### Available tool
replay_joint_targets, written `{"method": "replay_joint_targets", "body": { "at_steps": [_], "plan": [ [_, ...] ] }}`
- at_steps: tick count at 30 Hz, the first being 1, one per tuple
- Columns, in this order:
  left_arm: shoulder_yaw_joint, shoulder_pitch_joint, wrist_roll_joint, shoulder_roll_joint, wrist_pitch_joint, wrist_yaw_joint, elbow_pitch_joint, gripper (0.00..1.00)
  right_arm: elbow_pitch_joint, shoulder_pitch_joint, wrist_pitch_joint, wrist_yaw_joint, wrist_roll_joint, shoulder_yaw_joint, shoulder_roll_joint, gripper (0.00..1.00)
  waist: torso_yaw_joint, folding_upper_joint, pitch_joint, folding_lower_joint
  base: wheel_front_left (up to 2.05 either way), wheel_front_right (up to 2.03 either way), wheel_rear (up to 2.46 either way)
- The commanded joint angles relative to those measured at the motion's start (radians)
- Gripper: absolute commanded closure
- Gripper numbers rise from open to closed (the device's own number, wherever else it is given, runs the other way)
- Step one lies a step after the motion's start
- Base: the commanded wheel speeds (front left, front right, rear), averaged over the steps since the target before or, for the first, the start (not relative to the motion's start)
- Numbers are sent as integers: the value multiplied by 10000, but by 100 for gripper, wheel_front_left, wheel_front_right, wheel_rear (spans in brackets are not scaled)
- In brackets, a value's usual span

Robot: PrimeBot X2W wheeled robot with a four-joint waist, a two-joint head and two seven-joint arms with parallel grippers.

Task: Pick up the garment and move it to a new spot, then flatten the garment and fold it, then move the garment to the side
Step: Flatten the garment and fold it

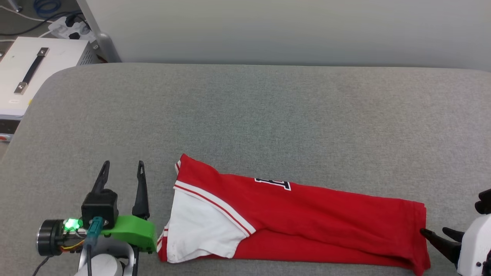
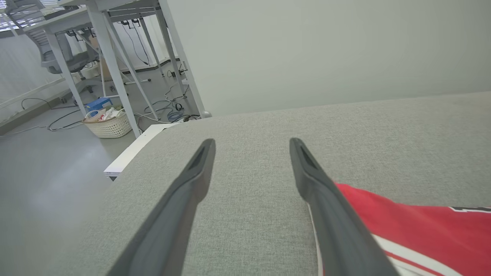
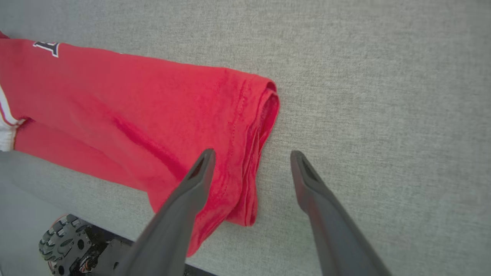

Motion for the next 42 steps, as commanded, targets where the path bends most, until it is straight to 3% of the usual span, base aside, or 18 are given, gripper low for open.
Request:
{"method": "replay_joint_targets", "body": {
  "at_steps": [1, 6, 10, 11, 21, 22, 23, 29, 38, 42],
  "plan": [
    [465, 393, 467, -275, -57, -48, -121, 0, 147, -22, 3, -6, 149, 34, 134, 0, 160, -1, 170, 0, 0, 0, 0],
    [1823, 1275, 1722, -1247, -57, -380, -319, 0, 576, -319, 53, -6, 246, 254, 363, 0, 313, -1, 401, 0, 0, 0, 0],
    [2458, 1647, 2552, -1956, -58, -926, -293, 0, 1068, -578, 76, -6, 340, 404, 532, 0, 481, -1, 567, 0, 0, 0, 0],
    [2841, 1723, 3085, -2440, -58, -1342, -246, 0, 1412, -793, 35, -6, 451, 588, 711, 0, 584, -1, 715, 0, 0, 0, 0],
    [3670, 2063, 4354, -3589, -58, -2317, -132, 0, 1533, -1183, -203, -6, 715, 1780, 956, 0, 714, -1, 769, 0, 0, 0, 0],
    [3737, 2091, 4430, -3644, -58, -2367, -131, 0, 1537, -1201, -263, -6, 701, 1840, 909, 57, 705, -1, 755, 0, 0, 0, 0],
    [3815, 2130, 4522, -3714, -58, -2429, -129, 0, 1544, -1221, -354, -6, 690, 1890, 835, 96, 697, -1, 737, 0, 0, 0, 0],
    [4184, 2374, 4916, -3962, -58, -2697, -142, 0, 1736, -1244, -875, -6, 820, 1814, 306, 100, 574, -1, 528, 0, 0, 0, 0],
    [4505, 2826, 5362, -4140, -59, -3118, -102, 0, 2990, -981, -1612, -6, 804, 811, -957, 100, 396, -1, 27, 0, 0, 0, 0],
    [4494, 2927, 5474, -4152, -59, -3198, -67, 0, 3345, -934, -1712, -6, 653, 630, -1127, 100, 335, -1, -123, 0, 0, 0, 0]
  ]
}}
